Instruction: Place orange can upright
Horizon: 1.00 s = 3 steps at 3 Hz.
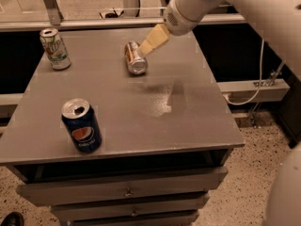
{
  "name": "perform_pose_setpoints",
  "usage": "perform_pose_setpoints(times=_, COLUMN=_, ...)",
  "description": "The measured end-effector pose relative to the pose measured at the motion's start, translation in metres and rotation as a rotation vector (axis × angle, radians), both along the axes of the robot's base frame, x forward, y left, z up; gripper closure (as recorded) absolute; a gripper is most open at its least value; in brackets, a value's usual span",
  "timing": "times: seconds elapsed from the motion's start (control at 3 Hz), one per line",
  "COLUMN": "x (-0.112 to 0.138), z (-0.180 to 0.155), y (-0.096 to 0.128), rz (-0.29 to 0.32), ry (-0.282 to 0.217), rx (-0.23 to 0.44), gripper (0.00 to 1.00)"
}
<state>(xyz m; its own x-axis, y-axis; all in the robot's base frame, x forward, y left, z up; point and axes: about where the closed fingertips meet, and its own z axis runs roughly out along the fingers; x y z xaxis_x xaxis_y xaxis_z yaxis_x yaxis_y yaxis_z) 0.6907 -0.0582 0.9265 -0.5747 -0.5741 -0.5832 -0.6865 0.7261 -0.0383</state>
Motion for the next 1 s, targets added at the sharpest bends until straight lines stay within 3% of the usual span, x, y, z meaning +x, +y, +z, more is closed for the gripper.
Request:
perform_pose_setpoints(times=0.33, x=0.030, z=0.000, y=0.032, rz=-0.086, ry=0.008, rx=0.082, gripper=0.00)
perform_pose_setpoints(times=0.67, x=0.052, z=-0.007, y=0.055, rz=-0.168, ry=0.028, rx=0.115, gripper=0.00)
perform_pose_setpoints(times=1.0, x=0.074, z=-0.030, y=0.064, rz=-0.274, ry=0.062, rx=0.085, gripper=0.00)
